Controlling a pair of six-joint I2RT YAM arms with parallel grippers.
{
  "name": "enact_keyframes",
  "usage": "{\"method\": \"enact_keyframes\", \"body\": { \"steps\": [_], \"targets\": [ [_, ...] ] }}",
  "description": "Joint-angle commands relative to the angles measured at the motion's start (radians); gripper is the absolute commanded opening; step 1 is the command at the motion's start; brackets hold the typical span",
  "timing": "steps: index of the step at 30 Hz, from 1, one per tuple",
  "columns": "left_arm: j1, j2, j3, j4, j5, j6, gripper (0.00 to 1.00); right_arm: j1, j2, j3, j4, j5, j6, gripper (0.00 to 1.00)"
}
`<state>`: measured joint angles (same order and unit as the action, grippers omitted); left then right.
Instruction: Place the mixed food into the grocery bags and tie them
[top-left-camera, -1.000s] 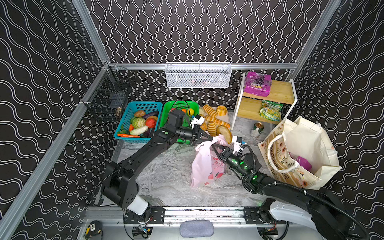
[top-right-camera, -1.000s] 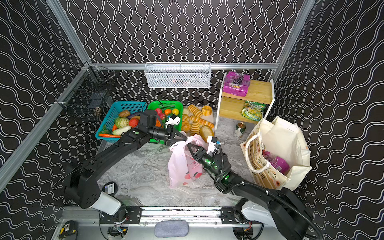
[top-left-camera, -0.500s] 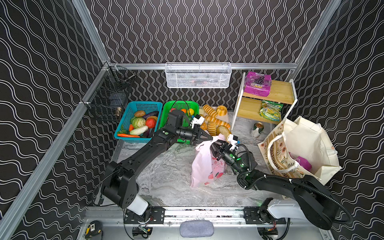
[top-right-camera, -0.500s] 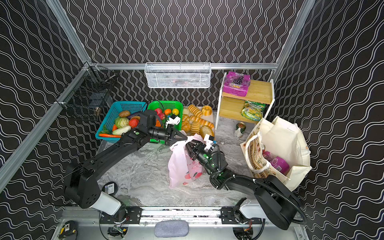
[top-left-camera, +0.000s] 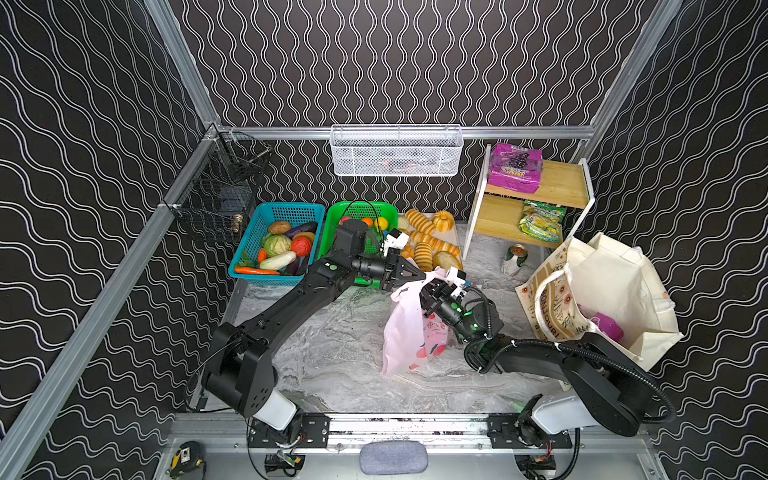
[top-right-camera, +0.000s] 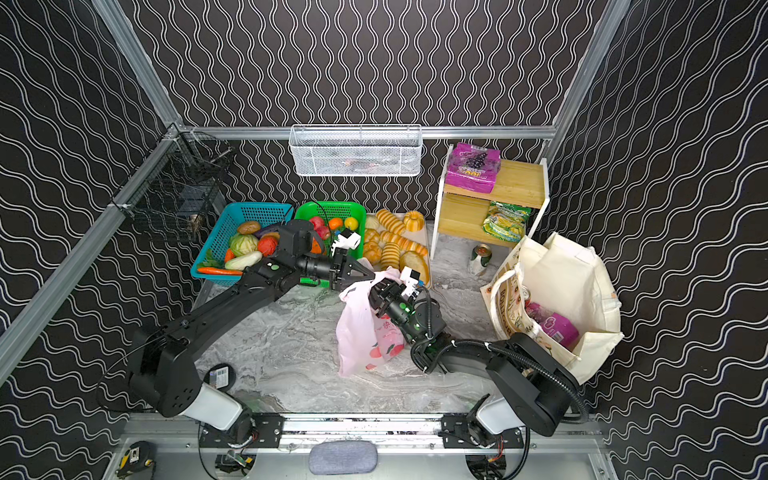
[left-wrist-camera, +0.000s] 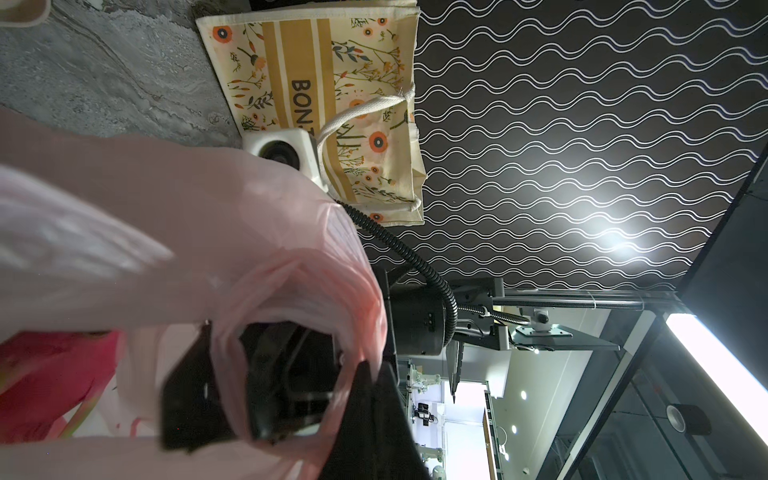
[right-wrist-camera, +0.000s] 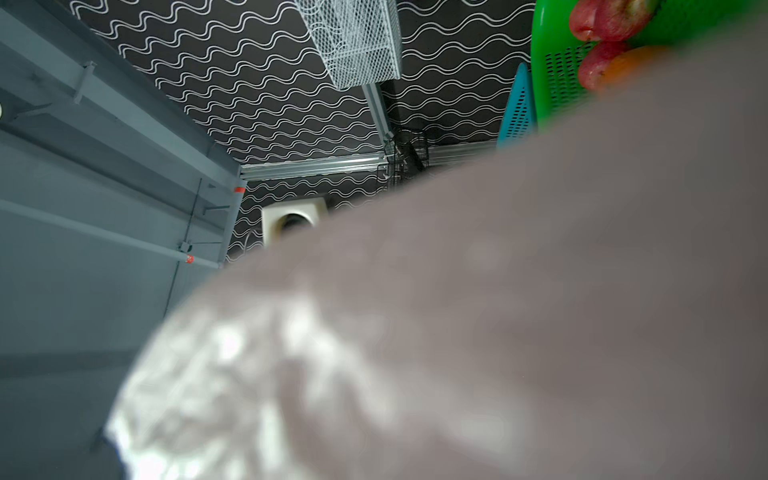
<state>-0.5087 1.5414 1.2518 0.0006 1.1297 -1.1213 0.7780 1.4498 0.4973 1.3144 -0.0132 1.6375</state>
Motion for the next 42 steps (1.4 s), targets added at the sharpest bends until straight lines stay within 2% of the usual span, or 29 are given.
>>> {"method": "enact_keyframes", "body": {
  "steps": [1, 5, 10, 15, 17, 18, 22, 25, 31, 34, 38, 42],
  "targets": [
    [0.001, -0.009, 0.009, -0.015, 0.010, 0.041, 0.00, 0.001, -0.022, -0.021, 0.071, 0.026, 0.002, 0.00],
    [0.005, -0.002, 0.034, -0.086, -0.002, 0.099, 0.00, 0.001, -0.109, -0.078, -0.050, 0.029, -0.060, 0.00],
    [0.013, 0.012, 0.090, -0.224, -0.038, 0.213, 0.00, 0.001, -0.293, -0.095, -0.398, -0.007, -0.191, 0.00],
    [0.015, 0.014, 0.083, -0.212, -0.040, 0.223, 0.00, 0.001, -0.415, -0.099, -0.590, -0.014, -0.271, 0.00],
    [0.014, 0.016, 0.091, -0.237, -0.035, 0.256, 0.18, 0.001, -0.434, -0.092, -0.633, -0.012, -0.290, 0.00],
    [0.014, 0.015, 0.103, -0.264, -0.033, 0.285, 0.22, 0.001, -0.435, -0.088, -0.645, -0.008, -0.292, 0.00],
    [0.014, 0.011, 0.209, -0.538, -0.083, 0.538, 0.49, 0.000, -0.417, -0.095, -0.589, 0.010, -0.267, 0.00],
    [0.014, -0.005, 0.241, -0.669, -0.120, 0.662, 0.59, -0.005, -0.400, -0.089, -0.556, 0.013, -0.260, 0.00],
    [0.014, -0.036, 0.262, -0.830, -0.172, 0.836, 0.69, -0.006, -0.378, -0.075, -0.537, -0.005, -0.248, 0.00],
    [0.015, -0.057, 0.258, -0.840, -0.178, 0.889, 0.72, -0.006, -0.376, -0.075, -0.536, -0.007, -0.245, 0.00],
    [0.015, -0.081, 0.270, -0.845, -0.203, 0.945, 0.72, -0.006, -0.373, -0.069, -0.540, -0.010, -0.253, 0.00],
    [0.021, -0.084, 0.311, -0.969, -0.295, 1.069, 0.68, -0.006, -0.371, -0.057, -0.545, -0.016, -0.263, 0.00]
  ]
}}
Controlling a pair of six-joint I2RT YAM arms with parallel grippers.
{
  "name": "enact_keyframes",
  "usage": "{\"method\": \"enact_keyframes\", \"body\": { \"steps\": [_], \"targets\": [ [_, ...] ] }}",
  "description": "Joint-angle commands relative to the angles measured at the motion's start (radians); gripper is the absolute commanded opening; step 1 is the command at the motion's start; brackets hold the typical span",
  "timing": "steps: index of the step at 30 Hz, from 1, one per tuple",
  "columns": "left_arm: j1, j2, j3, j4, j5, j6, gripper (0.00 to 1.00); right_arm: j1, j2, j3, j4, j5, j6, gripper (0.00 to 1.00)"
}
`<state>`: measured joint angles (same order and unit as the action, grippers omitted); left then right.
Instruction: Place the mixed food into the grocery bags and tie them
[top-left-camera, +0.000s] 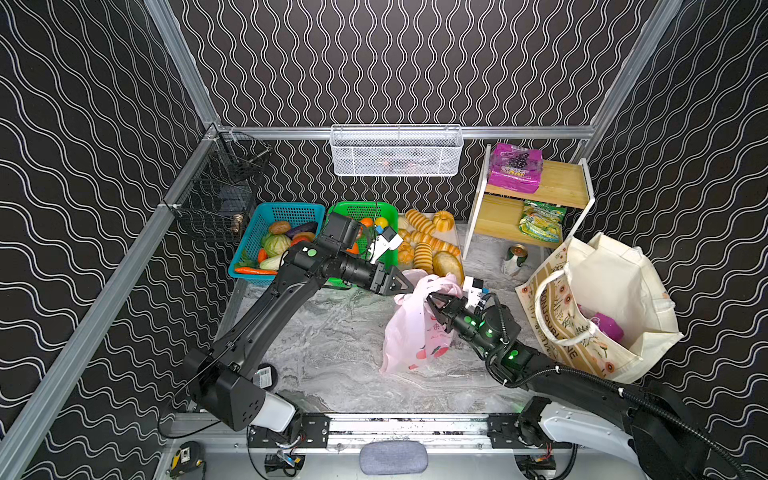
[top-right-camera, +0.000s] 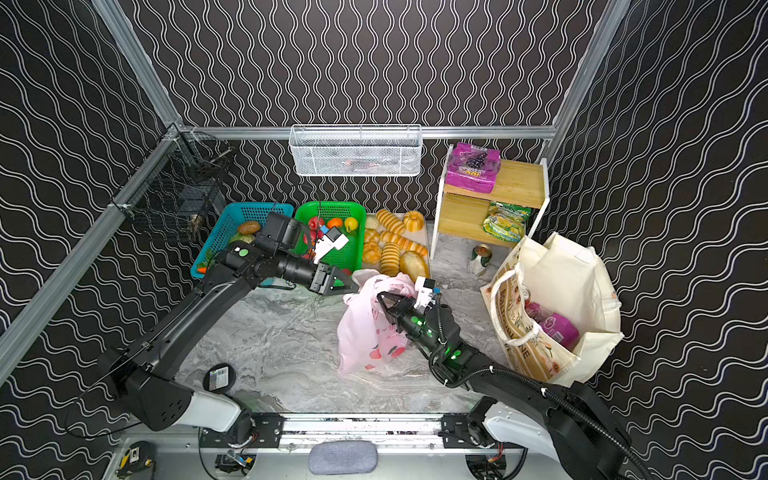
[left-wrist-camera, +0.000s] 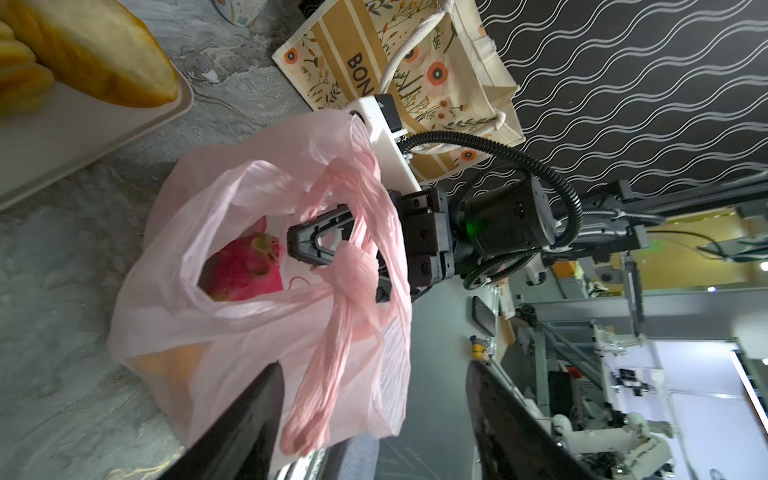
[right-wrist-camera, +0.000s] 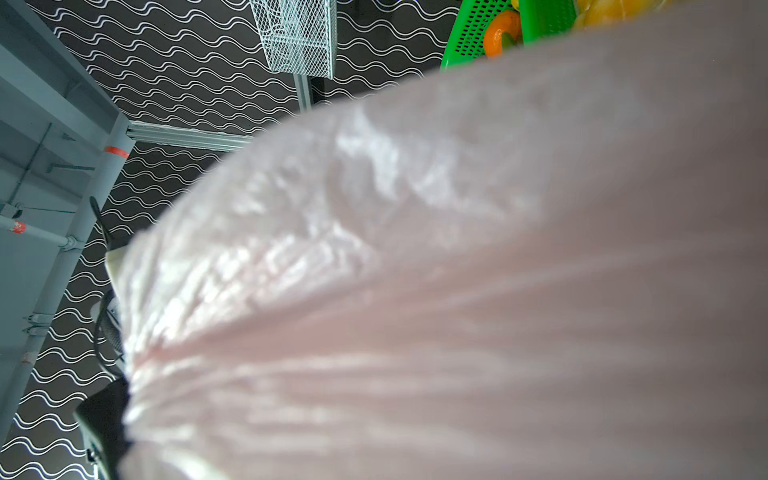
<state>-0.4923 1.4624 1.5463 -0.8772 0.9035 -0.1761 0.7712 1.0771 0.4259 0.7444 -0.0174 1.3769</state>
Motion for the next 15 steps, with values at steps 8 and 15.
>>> {"method": "enact_keyframes", "body": {
  "steps": [8, 15],
  "targets": [
    [0.008, -0.039, -0.054, -0.093, -0.059, 0.216, 0.50, 0.000, 0.000, 0.022, 0.021, -0.019, -0.003, 0.00],
    [0.008, -0.045, -0.071, -0.045, -0.088, 0.232, 0.45, 0.000, -0.006, 0.022, 0.014, -0.024, 0.001, 0.00]
  ]
}}
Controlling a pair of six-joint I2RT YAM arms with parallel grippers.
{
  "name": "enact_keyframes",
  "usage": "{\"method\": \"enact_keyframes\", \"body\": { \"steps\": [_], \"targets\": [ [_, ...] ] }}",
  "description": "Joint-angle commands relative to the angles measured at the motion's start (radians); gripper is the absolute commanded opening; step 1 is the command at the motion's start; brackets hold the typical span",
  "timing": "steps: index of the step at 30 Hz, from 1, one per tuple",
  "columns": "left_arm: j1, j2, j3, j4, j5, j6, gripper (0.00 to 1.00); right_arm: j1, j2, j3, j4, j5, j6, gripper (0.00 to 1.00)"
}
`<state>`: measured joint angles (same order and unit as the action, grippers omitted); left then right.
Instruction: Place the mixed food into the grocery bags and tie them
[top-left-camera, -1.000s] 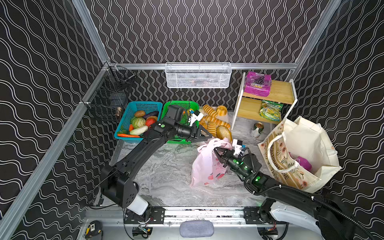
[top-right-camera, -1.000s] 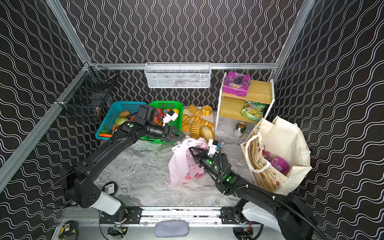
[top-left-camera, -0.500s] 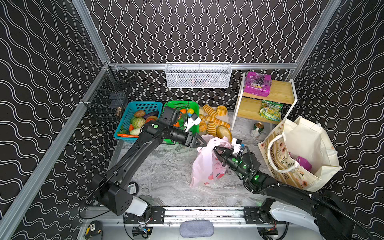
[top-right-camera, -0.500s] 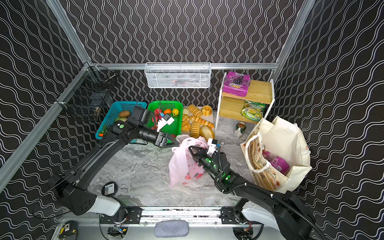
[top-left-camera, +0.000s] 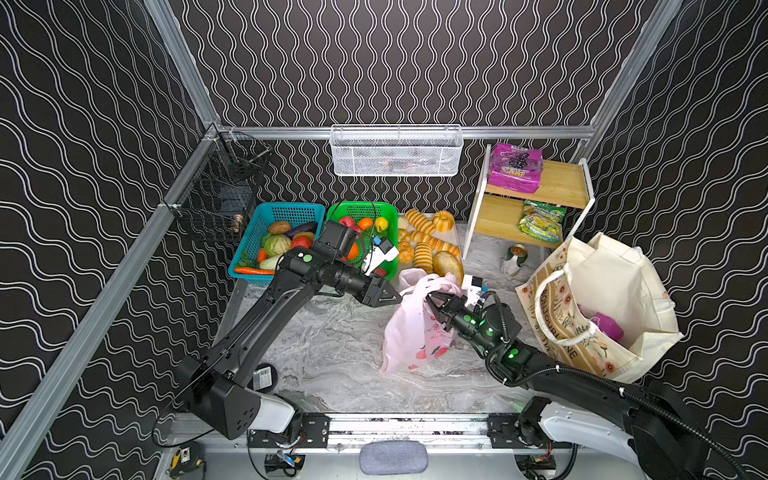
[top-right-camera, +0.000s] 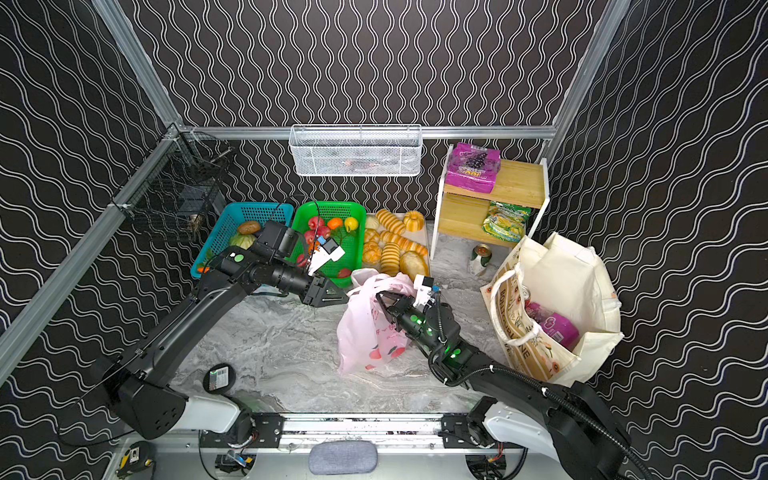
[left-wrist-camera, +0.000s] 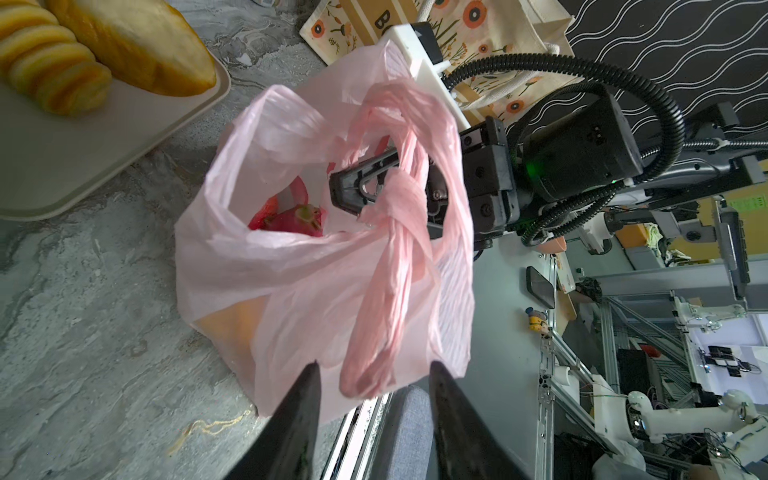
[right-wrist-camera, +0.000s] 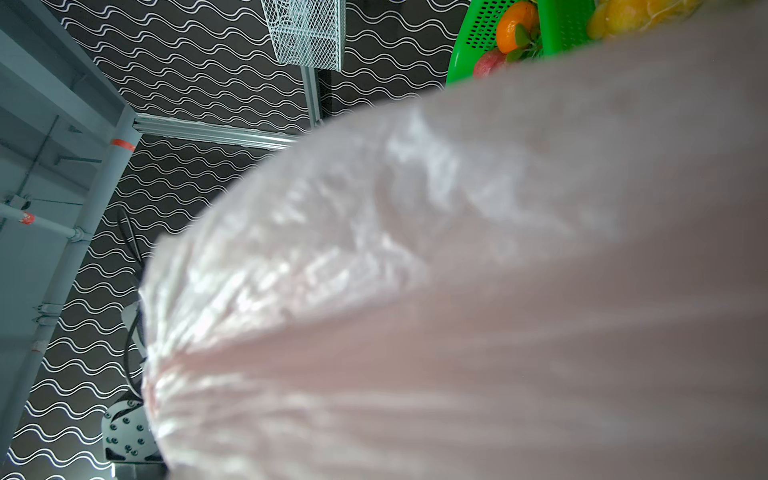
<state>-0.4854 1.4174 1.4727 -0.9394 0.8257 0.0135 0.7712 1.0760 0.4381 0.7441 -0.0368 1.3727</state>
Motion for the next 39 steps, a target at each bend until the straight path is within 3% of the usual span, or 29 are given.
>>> {"method": "enact_keyframes", "body": {
  "steps": [1, 11, 18, 21, 25, 28, 34, 37, 39],
  "targets": [
    [0.002, 0.004, 0.004, 0.013, -0.013, 0.050, 0.45, 0.000, -0.003, 0.010, 0.015, -0.004, 0.006, 0.00],
    [0.001, 0.029, 0.004, 0.046, 0.017, 0.050, 0.36, 0.000, 0.007, 0.010, 0.036, -0.017, 0.017, 0.00],
    [0.001, 0.044, 0.018, 0.024, 0.032, 0.071, 0.02, 0.000, -0.006, 0.005, 0.025, -0.015, 0.017, 0.00],
    [0.002, 0.046, 0.015, 0.031, 0.003, 0.048, 0.00, 0.000, -0.021, 0.012, -0.018, -0.031, 0.008, 0.00],
    [0.001, 0.041, 0.000, 0.074, -0.054, -0.026, 0.00, 0.013, -0.098, 0.074, -0.268, -0.068, -0.092, 0.00],
    [0.002, 0.036, -0.014, 0.092, -0.126, -0.081, 0.00, 0.037, -0.194, 0.094, -0.477, -0.002, -0.188, 0.00],
    [0.006, 0.034, -0.024, 0.116, -0.241, -0.156, 0.00, 0.043, -0.319, 0.133, -0.692, -0.016, -0.404, 0.00],
    [0.017, 0.023, -0.015, 0.090, -0.306, -0.157, 0.00, 0.043, -0.394, 0.208, -0.975, 0.180, -0.469, 0.00],
    [0.040, 0.000, -0.027, 0.085, -0.349, -0.170, 0.00, 0.043, -0.451, 0.219, -1.067, 0.300, -0.523, 0.00]
  ]
}}
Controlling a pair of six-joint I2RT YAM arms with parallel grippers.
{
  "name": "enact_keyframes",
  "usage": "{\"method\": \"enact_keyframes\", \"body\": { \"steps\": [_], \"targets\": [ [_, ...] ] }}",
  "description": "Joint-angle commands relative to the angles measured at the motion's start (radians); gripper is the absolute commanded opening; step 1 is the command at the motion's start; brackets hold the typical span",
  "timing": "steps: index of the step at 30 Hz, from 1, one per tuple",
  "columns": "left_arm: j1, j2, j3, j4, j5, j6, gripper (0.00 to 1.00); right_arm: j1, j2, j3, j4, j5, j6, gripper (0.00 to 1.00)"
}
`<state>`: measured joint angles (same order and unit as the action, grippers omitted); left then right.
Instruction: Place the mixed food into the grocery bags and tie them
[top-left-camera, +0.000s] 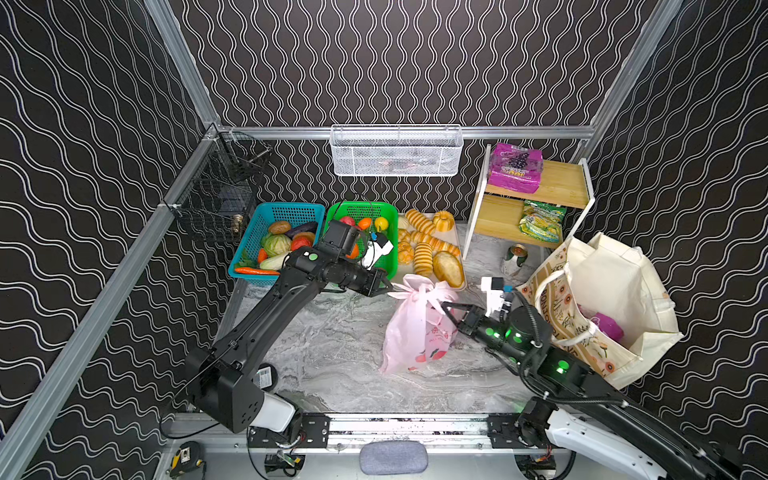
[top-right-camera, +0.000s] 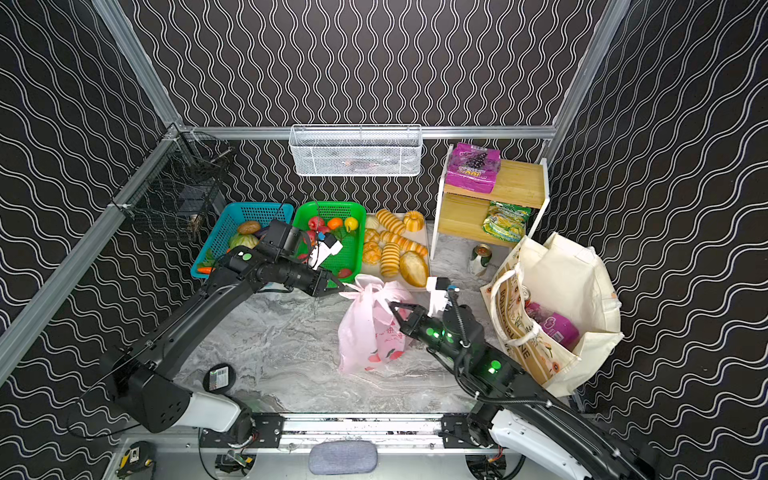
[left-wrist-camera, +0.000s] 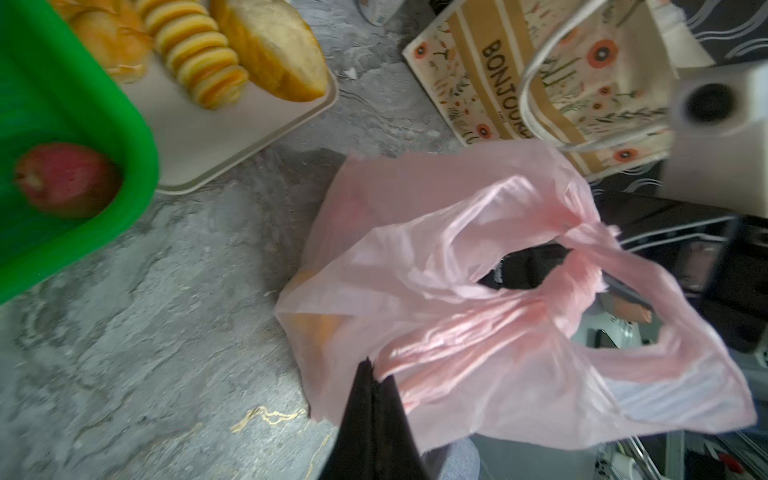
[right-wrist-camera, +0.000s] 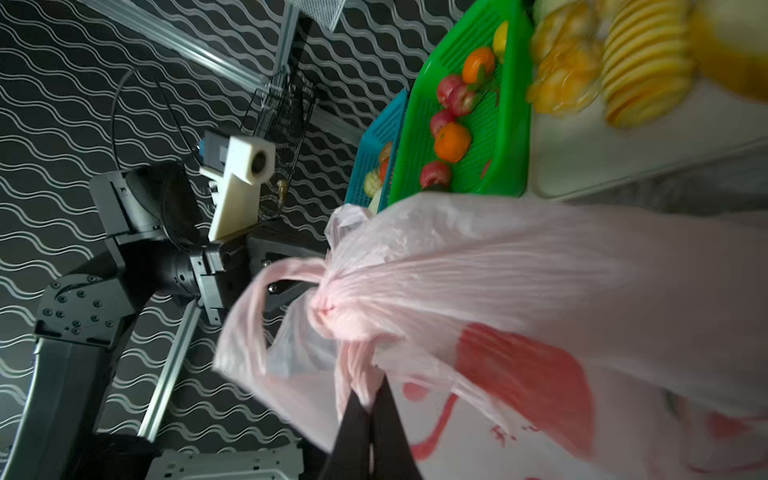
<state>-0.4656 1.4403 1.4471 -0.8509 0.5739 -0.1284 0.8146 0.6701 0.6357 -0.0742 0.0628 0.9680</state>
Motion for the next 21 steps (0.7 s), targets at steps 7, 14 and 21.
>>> {"method": "enact_keyframes", "body": {
  "steps": [7, 14, 21],
  "targets": [
    [0.082, -0.087, -0.072, -0.024, -0.215, -0.060, 0.00, -0.002, -0.020, 0.169, -0.561, 0.636, -0.177, 0.00],
    [0.159, -0.138, -0.237, -0.043, -0.345, -0.107, 0.00, -0.017, 0.145, 0.207, -0.668, 0.780, -0.073, 0.00],
    [0.299, -0.162, -0.375, -0.047, -0.389, -0.130, 0.00, -0.195, 0.184, 0.170, -0.680, 0.732, -0.040, 0.00]
  ]
}}
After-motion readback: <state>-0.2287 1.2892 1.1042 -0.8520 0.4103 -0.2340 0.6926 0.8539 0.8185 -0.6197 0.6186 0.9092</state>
